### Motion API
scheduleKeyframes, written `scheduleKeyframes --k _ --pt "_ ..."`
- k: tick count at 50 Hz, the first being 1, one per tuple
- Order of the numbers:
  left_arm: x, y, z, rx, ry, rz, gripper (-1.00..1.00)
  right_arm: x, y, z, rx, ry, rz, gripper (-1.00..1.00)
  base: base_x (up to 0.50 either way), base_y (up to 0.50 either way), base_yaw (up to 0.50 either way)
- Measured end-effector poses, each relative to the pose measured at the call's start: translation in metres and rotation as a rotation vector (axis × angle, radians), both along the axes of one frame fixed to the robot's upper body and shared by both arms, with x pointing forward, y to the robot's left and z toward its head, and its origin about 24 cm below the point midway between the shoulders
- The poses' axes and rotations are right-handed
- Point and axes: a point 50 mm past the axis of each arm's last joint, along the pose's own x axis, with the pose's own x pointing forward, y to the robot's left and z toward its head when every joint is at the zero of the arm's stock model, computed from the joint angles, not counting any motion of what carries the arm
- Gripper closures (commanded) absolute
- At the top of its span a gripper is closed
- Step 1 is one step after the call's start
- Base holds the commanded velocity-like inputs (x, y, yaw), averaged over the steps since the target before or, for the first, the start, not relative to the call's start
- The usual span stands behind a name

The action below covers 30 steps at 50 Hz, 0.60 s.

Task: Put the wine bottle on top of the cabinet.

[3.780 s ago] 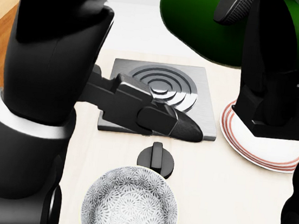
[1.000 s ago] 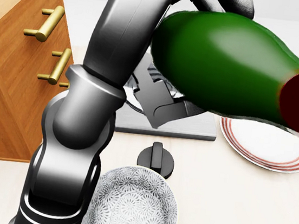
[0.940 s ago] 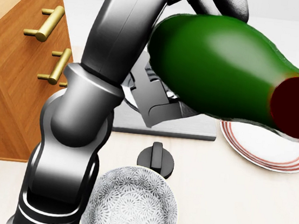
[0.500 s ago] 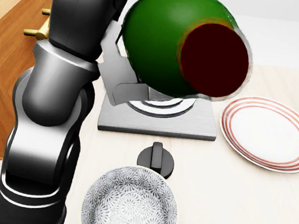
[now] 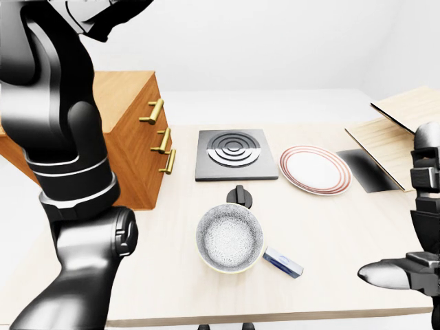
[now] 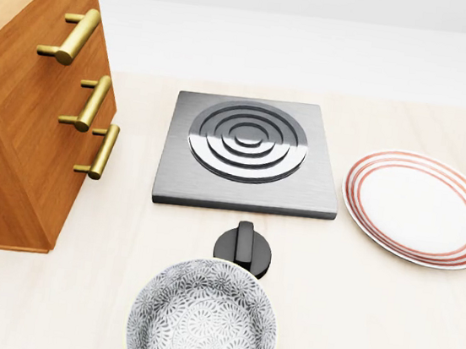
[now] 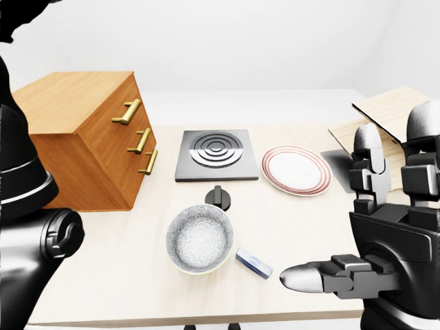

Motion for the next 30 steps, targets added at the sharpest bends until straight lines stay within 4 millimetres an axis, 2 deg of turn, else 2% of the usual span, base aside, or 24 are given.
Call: scheduleKeyframes --k 7,16,23,30 --pt "0.008 0.037 0.023 -0.042 0.039 0.082 1.0 -0.001 0.002 -0.005 -0.068 -0.027 -0.039 -1.0 0.0 0.0 0.0" --pt "0.019 0.078 0.034 -0.088 0.124 0.184 1.0 0.001 0.002 -0.014 -0.119 0.0 -0.068 -1.0 0.0 0.0 0.0" --pt "0.033 0.112 0.029 -0.131 0.24 0.269 1.0 0.0 0.002 -0.018 -0.139 0.015 -0.084 -1.0 0.0 0.0 0.0" --pt "0.053 0.142 0.008 -0.187 0.399 0.329 1.0 -0.001 0.003 -0.02 -0.151 0.025 -0.095 -1.0 0.0 0.0 0.0"
